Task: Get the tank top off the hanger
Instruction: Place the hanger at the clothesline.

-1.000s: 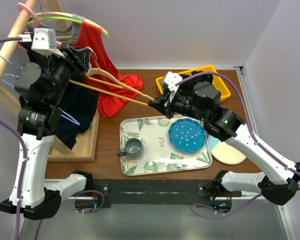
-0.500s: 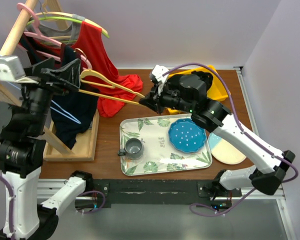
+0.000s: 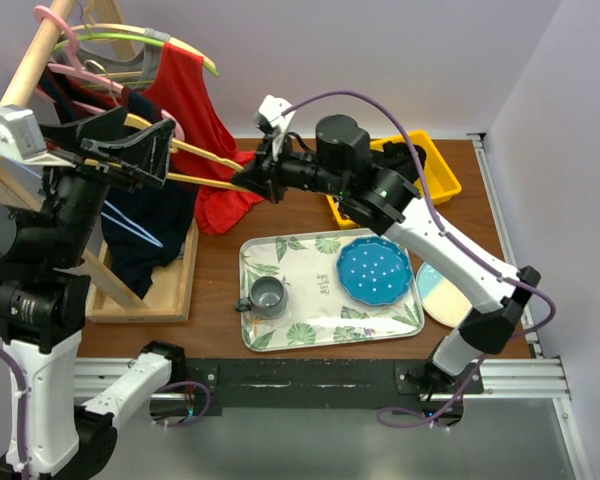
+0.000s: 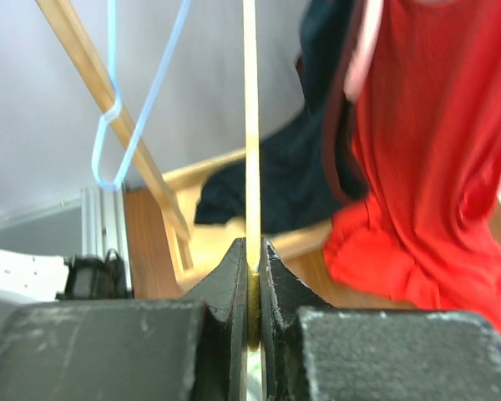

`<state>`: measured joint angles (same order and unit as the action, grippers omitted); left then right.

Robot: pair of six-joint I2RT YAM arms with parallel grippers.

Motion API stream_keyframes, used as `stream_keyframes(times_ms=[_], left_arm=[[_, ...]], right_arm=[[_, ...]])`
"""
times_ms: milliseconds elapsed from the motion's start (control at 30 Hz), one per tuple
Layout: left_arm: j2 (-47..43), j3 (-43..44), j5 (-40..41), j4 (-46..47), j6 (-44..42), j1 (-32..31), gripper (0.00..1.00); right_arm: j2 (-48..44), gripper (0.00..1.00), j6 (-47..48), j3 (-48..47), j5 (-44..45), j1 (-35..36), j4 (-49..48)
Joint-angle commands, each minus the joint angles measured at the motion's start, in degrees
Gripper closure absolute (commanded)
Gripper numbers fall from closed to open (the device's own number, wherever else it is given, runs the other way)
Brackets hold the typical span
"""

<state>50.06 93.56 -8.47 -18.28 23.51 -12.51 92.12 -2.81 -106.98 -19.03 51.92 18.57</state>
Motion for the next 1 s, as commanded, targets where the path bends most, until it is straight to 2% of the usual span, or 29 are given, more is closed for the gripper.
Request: stream_keyframes(times_ms=[0, 167, 367, 600, 733, 967], left_arm=[[2.41, 1.1, -8.65, 5.09, 3.56, -0.14, 0.0], [3.55, 1.27, -10.51, 5.72, 5.76, -0.14, 0.0], [1.44, -2.41, -9.64, 7.3, 6.2, -0.14, 0.0], [1.0, -2.5, -8.41, 5.72, 4.71, -0.14, 0.0], [0.91, -2.59, -8.14, 5.45, 4.71, -0.14, 0.0], [1.0, -2.59, -7.26, 4.93, 4.0, -0.14, 0.0]], right_arm=[[4.46, 1.0, 0.52, -9.81, -0.05, 1.25, -3.01], [13.08, 1.0, -0.27, -23.77, -0.66, 1.69, 0.06], [19.68, 1.0, 1.23, -30.21, 0.04, 3.36, 0.68], [21.52, 1.0, 0.7, -28.37, -0.58, 5.29, -6.87], [24.77, 1.0, 0.61, -32.06, -0.49, 6.0, -6.52], [25.57, 1.0, 0.53, -28.65, 2.59, 7.32, -6.7]])
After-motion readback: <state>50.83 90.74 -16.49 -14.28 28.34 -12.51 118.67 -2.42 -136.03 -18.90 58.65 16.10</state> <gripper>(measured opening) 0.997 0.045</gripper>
